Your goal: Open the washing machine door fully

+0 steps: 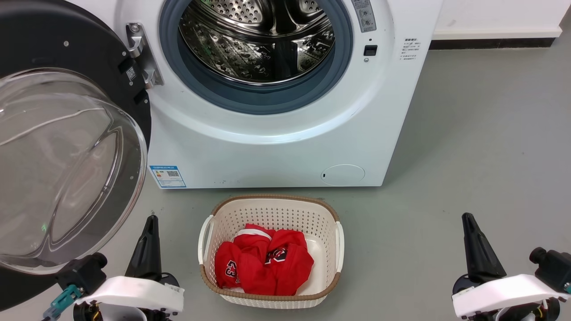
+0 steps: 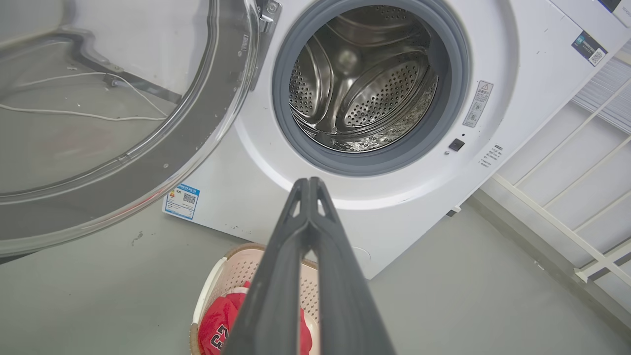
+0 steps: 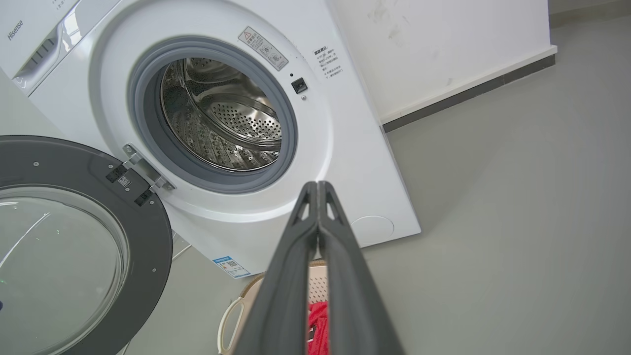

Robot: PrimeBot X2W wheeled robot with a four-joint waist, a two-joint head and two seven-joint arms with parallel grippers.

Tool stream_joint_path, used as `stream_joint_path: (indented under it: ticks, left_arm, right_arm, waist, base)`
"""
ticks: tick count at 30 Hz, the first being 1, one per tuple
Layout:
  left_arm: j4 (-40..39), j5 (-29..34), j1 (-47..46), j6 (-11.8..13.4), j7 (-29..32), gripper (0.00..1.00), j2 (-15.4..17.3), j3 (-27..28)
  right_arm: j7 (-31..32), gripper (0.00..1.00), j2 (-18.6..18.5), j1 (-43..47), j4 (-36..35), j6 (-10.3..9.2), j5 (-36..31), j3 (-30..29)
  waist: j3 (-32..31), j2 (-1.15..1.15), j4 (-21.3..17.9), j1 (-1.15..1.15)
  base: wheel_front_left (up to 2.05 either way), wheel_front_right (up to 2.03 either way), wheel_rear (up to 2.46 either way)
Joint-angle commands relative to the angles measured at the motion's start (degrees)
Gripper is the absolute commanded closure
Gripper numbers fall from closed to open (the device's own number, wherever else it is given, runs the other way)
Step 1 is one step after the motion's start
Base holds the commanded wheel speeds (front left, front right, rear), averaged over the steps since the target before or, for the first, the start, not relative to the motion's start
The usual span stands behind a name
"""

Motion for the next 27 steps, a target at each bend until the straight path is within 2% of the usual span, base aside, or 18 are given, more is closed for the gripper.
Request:
stream_joint_path:
  ticks: [1, 27]
  left_arm:
    - [-0.5, -2.5, -1.7, 0.0, 0.5, 1.00, 0.0, 0.4]
    - [1.5, -23.6, -3.0, -0.1, 5.9, 1.00, -0.5, 1.6]
  right_arm:
    - [0.3, 1.00, -0.6, -1.7, -0.4, 0.00, 2.7, -0.1]
    - [4.1, 1.00, -1.2, -3.8, 2.6, 0.00, 25.0, -0.8]
  waist:
    - [0.0, 0.00, 0.0, 0.00]
    - [-0.6, 0.00, 0.0, 0.00]
  base:
    - [0.00, 0.00, 0.00]
    - [0.00, 0.00, 0.00]
